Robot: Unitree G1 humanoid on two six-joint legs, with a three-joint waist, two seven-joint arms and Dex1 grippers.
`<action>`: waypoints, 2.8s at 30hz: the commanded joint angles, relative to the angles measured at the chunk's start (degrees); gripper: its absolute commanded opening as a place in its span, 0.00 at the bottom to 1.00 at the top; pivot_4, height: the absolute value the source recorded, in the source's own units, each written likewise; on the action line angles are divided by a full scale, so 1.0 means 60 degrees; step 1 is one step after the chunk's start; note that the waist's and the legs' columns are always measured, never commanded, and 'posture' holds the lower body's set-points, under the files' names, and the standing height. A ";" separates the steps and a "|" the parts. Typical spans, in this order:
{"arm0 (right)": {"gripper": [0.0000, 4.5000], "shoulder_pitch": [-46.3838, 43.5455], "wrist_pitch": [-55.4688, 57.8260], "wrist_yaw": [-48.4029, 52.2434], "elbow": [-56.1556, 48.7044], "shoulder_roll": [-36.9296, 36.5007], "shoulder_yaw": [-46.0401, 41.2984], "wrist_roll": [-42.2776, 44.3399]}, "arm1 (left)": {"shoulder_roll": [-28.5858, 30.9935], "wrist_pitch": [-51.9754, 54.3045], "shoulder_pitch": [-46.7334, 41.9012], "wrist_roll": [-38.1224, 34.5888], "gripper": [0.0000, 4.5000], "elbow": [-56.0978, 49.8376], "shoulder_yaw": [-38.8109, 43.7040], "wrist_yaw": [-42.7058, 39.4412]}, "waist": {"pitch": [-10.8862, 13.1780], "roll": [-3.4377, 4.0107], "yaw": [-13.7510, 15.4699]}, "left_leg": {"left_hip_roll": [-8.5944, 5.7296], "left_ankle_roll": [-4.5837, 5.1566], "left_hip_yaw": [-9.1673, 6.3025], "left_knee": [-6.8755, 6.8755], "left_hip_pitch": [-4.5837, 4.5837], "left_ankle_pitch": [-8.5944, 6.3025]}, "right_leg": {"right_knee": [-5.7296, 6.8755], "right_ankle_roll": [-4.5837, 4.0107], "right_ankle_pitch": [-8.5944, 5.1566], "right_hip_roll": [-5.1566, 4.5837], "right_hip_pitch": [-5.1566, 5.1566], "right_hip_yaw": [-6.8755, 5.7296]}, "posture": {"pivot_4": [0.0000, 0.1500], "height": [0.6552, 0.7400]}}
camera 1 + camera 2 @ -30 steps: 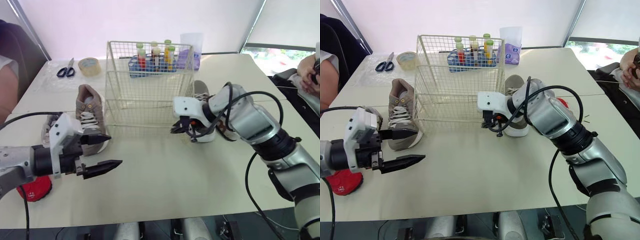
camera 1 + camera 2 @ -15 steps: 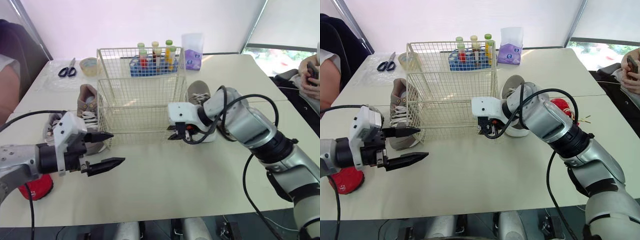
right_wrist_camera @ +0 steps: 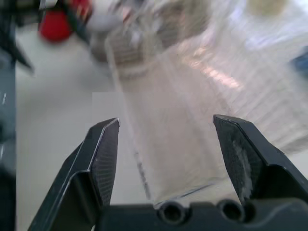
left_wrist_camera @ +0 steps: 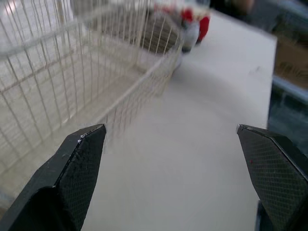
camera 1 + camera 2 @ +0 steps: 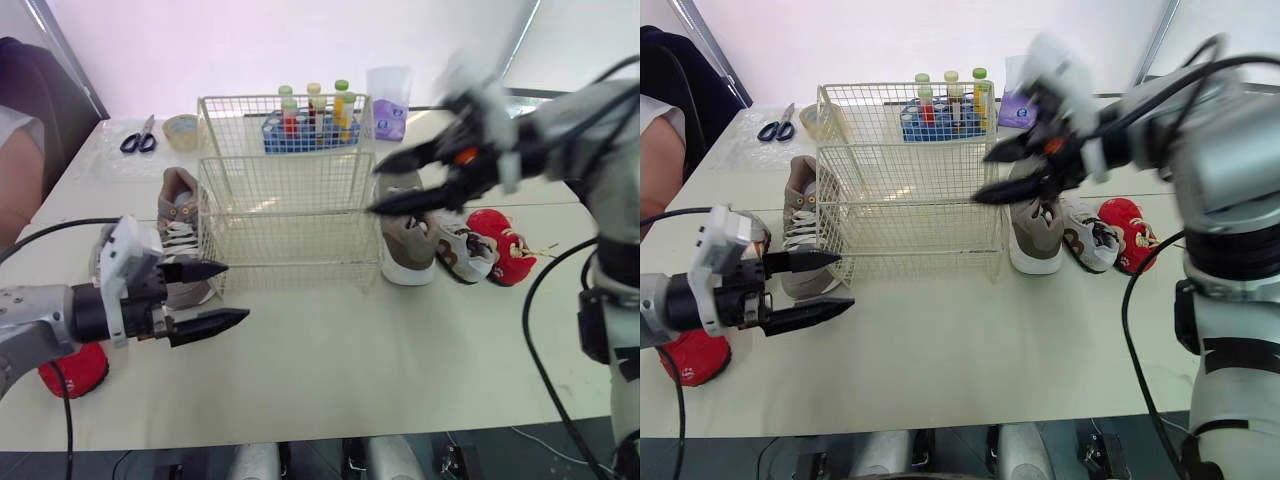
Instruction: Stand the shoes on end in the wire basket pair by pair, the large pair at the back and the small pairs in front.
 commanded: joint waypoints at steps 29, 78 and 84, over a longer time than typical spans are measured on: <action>0.99 0.7567 -0.5502 -1.0137 -0.1555 0.6370 -0.1260 -0.1689 | -0.2724 -0.0519 -0.0831 -0.0220 1.00 -0.1474 -0.2827 0.4042 | -0.0008 0.0010 0.0092 | -0.0023 -0.0033 0.0020 0.0010 0.0060 0.0025 | 0.0109 0.0006 -0.0020 0.0017 -0.0001 0.0070 | 1.00 1.00; 0.09 0.0110 -0.9534 -0.7996 0.1838 0.2863 -0.1613 -0.0240 | -0.0236 -0.0189 -0.4377 -0.1174 1.00 0.3555 -0.0535 0.2341 | 0.0129 0.0034 -0.0057 | -0.0029 -0.0021 0.0014 -0.0024 -0.0005 0.0030 | 0.0085 0.0022 -0.0036 0.0042 -0.0072 0.0078 | 1.00 1.00; 0.09 -0.0719 -0.9233 -0.5134 0.2050 0.2685 -0.0684 0.1199 | -0.0003 0.0155 -0.5572 -0.1393 1.00 0.4644 -0.0369 0.1898 | 0.0142 0.0021 -0.0160 | -0.0014 -0.0021 0.0026 -0.0030 -0.0005 0.0030 | 0.0090 0.0006 -0.0024 0.0027 -0.0071 0.0080 | 1.00 1.00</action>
